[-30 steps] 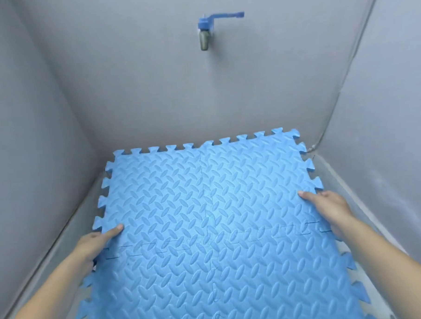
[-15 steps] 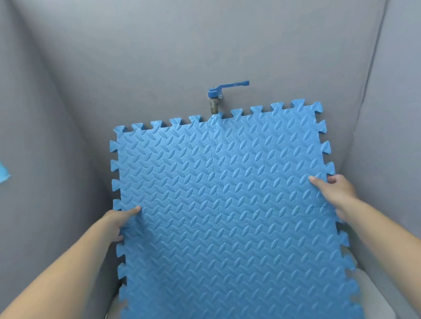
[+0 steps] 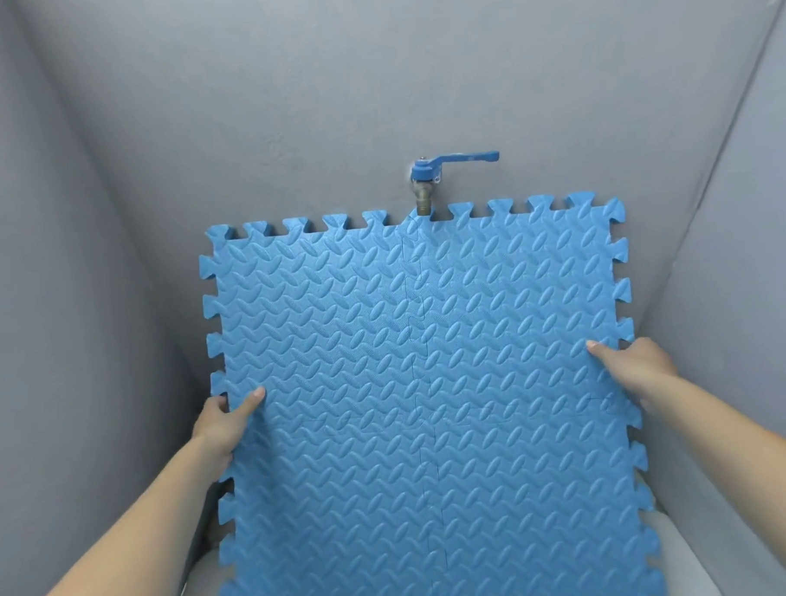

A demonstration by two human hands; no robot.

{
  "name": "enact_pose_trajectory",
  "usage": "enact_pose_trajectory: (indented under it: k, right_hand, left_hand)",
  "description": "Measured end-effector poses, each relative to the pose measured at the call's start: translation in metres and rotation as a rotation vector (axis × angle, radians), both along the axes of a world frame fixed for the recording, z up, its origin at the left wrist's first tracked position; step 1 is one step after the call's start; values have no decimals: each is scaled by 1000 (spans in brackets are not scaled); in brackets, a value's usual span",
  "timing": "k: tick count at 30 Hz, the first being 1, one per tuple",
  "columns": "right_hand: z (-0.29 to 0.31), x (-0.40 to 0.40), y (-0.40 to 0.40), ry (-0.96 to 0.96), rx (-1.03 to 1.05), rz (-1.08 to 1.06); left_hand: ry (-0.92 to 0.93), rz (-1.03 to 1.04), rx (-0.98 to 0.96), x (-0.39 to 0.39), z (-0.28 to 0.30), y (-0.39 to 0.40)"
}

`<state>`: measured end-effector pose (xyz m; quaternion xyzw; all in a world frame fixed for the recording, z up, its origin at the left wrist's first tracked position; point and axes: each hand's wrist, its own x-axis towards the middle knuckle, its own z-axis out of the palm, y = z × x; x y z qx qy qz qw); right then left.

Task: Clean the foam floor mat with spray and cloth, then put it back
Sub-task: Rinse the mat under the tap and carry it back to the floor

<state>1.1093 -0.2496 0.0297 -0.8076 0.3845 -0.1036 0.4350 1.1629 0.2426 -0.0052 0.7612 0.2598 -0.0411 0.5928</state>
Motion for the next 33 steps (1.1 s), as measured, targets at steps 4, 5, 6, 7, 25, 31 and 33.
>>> enact_pose_trajectory:
  k: [4, 5, 6, 7, 25, 31, 33]
  right_hand:
    - [72, 15, 46, -117, -288, 53]
    - [93, 22, 60, -217, -377, 123]
    - [116, 28, 75, -315, -467, 194]
    - [140, 34, 92, -392, -548, 255]
    - [180, 89, 174, -304, -1090, 312]
    - [183, 88, 177, -289, -1084, 312]
    - [182, 88, 176, -274, -1079, 339]
  left_hand:
    - [-46, -26, -3, 8, -17, 6]
    - [-58, -31, -9, 9, -20, 7]
    - [-66, -32, -15, 9, -20, 7]
    - [-69, -34, -10, 7, -17, 6]
    - [-76, 5, 157, -6, -6, -6]
    - [-82, -11, 150, -5, -9, -6]
    - [-77, -71, 127, -5, -10, -10]
